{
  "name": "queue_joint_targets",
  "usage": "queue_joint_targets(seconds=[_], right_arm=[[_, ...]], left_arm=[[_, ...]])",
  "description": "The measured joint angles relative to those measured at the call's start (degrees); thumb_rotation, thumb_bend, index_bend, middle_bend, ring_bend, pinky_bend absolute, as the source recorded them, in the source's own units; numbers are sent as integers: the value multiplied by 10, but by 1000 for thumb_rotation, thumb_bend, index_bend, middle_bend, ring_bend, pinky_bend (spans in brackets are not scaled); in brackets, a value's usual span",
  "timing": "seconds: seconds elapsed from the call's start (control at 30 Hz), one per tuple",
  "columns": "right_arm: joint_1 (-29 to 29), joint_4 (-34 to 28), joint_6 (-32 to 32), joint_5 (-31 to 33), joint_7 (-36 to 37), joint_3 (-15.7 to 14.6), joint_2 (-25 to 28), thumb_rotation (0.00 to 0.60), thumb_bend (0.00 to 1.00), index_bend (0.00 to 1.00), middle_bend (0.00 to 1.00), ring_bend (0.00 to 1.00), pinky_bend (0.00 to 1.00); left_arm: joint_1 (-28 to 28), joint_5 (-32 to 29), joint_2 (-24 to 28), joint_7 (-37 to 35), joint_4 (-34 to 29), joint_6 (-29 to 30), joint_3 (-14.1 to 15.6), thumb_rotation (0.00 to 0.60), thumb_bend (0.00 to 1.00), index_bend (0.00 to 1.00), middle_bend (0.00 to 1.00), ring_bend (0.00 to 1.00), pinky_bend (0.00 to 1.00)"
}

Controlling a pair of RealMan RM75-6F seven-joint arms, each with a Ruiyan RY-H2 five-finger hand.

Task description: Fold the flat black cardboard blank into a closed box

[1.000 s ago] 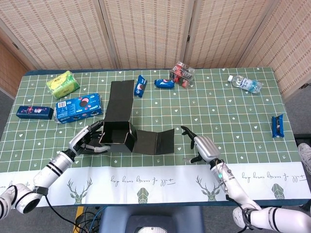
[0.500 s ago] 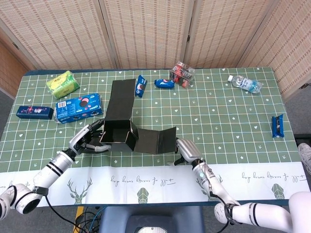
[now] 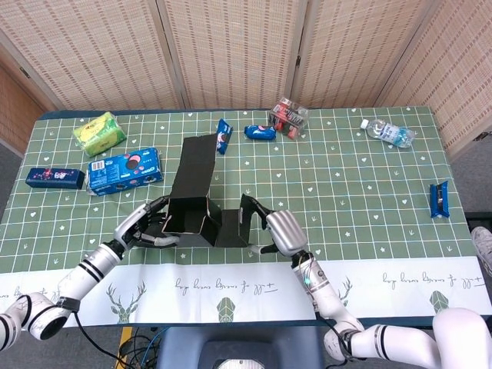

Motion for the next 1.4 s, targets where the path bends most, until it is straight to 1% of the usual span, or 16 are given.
queue_joint_targets(seconds=[0.23,0.43,0.53,0.63,0.67,0.8,0.93,1.23,1.3,1.4], right_arm=[[3,56,44,-56,1,3,-38,600,100,124,375,591,683],[4,87,60,-76,7,3,-60,600,104,127,386,591,683],[5,94,61,-80,15,4,-65,600,137,137,398,591,683],[5,96,62,-86,21,6,-65,600,223,192,417,603,683],[5,96,63,-88,24,6,-64,600,238,206,422,607,683],[4,100,72,-97,24,7,-63,600,245,237,433,610,683],[4,112,80,-103,22,8,-72,600,242,237,435,610,683],[-4,137,107,-109,25,13,-95,600,184,232,420,609,683],[-6,140,109,-109,25,13,-99,600,171,205,400,601,683],[-8,149,116,-111,24,12,-107,600,162,121,355,570,683]], left_arm=[[-2,8,-9,-1,11,-6,7,600,171,191,168,473,465],[-2,9,-17,-2,21,-8,11,600,171,191,168,472,465],[-3,11,-20,1,24,-7,11,600,171,191,168,471,465],[-3,10,-23,6,26,-9,12,600,171,191,168,470,465],[-3,9,-23,6,26,-9,12,600,171,191,168,470,465],[-5,6,-28,12,27,-14,11,600,171,191,168,469,465],[-7,6,-33,17,28,-17,11,600,171,191,168,468,465],[-6,-8,-37,33,27,-22,6,600,170,191,168,468,465],[-6,-8,-38,34,27,-23,6,600,169,191,168,468,465],[-7,-8,-40,36,27,-24,5,600,169,191,168,468,465]])
